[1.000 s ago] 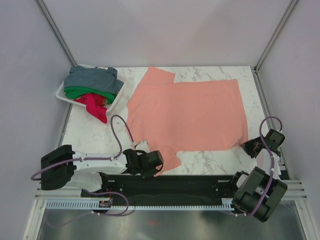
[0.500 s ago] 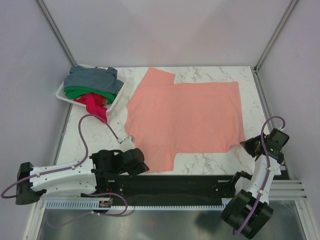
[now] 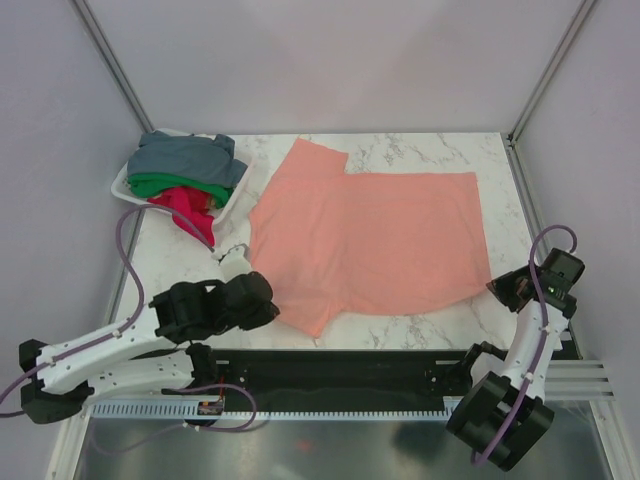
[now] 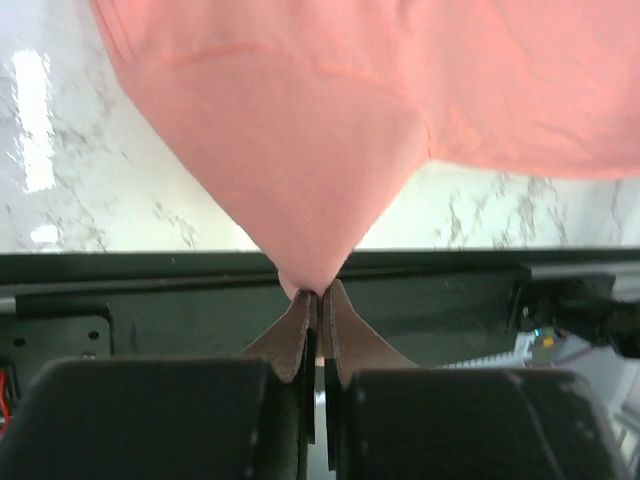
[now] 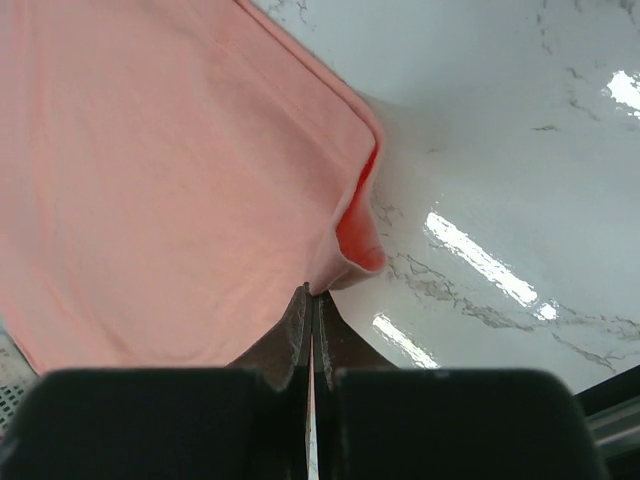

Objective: Fold and stack the t-shirts

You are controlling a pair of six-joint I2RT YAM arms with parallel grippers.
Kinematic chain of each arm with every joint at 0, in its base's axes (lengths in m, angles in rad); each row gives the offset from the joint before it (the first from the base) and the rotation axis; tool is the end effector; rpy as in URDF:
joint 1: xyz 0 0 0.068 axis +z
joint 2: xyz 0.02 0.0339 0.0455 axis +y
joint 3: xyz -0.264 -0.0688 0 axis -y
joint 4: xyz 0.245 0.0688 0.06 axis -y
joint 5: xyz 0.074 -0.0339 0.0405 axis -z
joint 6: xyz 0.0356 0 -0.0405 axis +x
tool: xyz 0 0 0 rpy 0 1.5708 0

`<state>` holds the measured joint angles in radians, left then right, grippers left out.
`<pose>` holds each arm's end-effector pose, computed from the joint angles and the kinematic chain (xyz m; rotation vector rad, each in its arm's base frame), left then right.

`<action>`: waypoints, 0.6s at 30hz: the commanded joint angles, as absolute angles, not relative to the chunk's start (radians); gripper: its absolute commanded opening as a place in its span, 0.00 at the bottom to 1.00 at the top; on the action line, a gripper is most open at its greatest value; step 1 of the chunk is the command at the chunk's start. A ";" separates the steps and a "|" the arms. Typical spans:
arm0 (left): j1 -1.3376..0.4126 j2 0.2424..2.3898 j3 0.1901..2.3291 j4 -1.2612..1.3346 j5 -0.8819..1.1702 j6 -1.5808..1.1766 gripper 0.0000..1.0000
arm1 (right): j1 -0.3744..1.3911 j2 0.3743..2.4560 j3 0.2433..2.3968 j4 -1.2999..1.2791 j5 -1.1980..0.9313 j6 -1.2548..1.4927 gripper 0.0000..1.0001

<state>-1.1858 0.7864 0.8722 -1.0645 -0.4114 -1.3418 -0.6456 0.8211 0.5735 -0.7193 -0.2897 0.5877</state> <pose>0.0628 -0.1170 0.2927 -0.3563 2.4999 -0.5738 0.1289 -0.0844 0.2159 1.3586 2.1138 0.3434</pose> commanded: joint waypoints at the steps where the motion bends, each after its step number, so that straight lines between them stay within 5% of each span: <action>1: -1.054 0.866 0.922 -0.987 -0.384 -1.119 0.02 | -0.647 0.842 0.627 -0.678 -0.270 0.610 0.00; 6: -0.751 0.978 0.965 -0.858 -0.152 -0.850 0.02 | -0.644 0.913 0.667 -0.611 -0.279 0.641 0.00; 18: -0.542 1.425 1.366 -0.844 -0.089 -0.591 0.02 | -0.525 1.242 0.785 -0.469 -0.256 0.643 0.00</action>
<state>-0.5877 1.3911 1.2648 -0.8654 -0.1135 -0.7166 -0.5541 1.2015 0.7071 -0.5426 -0.2852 0.6323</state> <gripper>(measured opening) 0.034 0.007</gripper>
